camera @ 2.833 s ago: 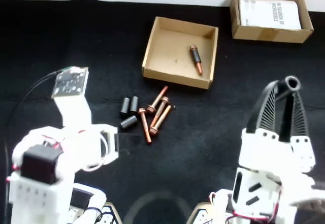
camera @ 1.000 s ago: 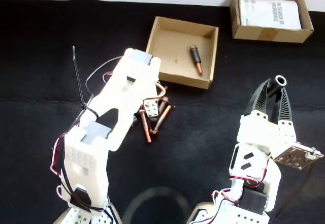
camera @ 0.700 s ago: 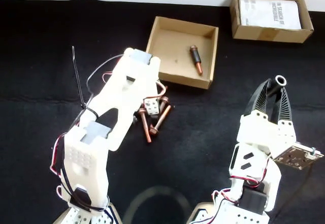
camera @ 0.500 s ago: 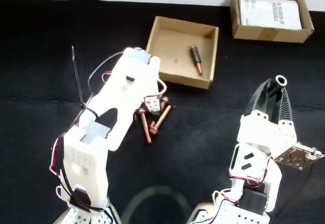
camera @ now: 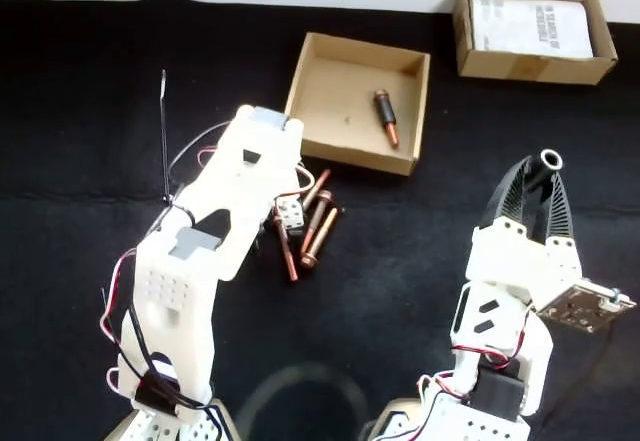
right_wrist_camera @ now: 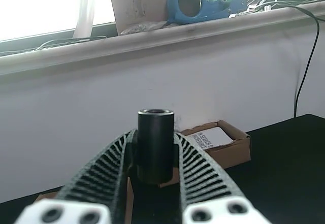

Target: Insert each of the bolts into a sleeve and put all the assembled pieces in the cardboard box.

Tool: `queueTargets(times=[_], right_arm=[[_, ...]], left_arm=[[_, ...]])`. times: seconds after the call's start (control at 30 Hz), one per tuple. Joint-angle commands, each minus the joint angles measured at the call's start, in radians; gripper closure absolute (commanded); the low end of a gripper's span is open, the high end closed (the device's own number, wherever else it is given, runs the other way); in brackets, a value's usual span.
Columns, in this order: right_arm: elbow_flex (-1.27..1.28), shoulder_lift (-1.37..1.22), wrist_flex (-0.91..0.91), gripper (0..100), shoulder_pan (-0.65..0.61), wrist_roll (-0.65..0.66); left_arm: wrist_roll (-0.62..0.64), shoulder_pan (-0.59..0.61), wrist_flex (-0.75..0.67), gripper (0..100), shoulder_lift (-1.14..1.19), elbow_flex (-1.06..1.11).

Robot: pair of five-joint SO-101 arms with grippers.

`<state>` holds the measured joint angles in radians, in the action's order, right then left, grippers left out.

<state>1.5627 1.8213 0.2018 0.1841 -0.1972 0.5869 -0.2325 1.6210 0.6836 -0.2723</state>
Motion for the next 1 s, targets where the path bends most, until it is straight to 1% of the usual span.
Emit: queueTargets(times=[0.0,0.17,0.23,0.3,0.37,0.43,0.5,0.7,0.83,0.97], right_arm=[[-0.001,0.012,-0.016,99.1,0.015,0.008],[-0.002,0.012,-0.016,99.1,0.015,0.008],[-0.002,0.012,-0.016,99.1,0.015,0.008],[-0.002,0.012,-0.016,99.1,0.015,0.008],[-0.002,0.012,-0.015,99.1,0.015,0.008],[-0.001,0.012,-0.013,99.1,0.015,0.008],[0.001,0.012,-0.013,99.1,0.015,0.008],[0.073,0.012,-0.013,99.1,0.013,0.008],[0.120,0.012,-0.018,99.1,0.010,0.008],[0.151,0.012,-0.019,99.1,0.005,0.008]], left_arm=[[-0.005,0.005,-0.009,79,0.028,-0.042],[-0.002,0.010,-0.009,79,0.102,-0.140],[0.000,0.010,-0.009,81,0.139,-0.186],[-0.003,0.008,-0.009,89,0.179,-0.231],[-0.003,0.008,-0.002,100,0.216,-0.282],[-0.003,0.008,0.008,97,0.239,-0.321],[-0.003,0.008,0.028,99,0.254,-0.355],[-0.005,0.004,0.115,99,0.236,-0.433],[-0.005,0.007,0.133,99,0.163,-0.469],[-0.008,0.001,0.133,99,0.038,-0.472]])
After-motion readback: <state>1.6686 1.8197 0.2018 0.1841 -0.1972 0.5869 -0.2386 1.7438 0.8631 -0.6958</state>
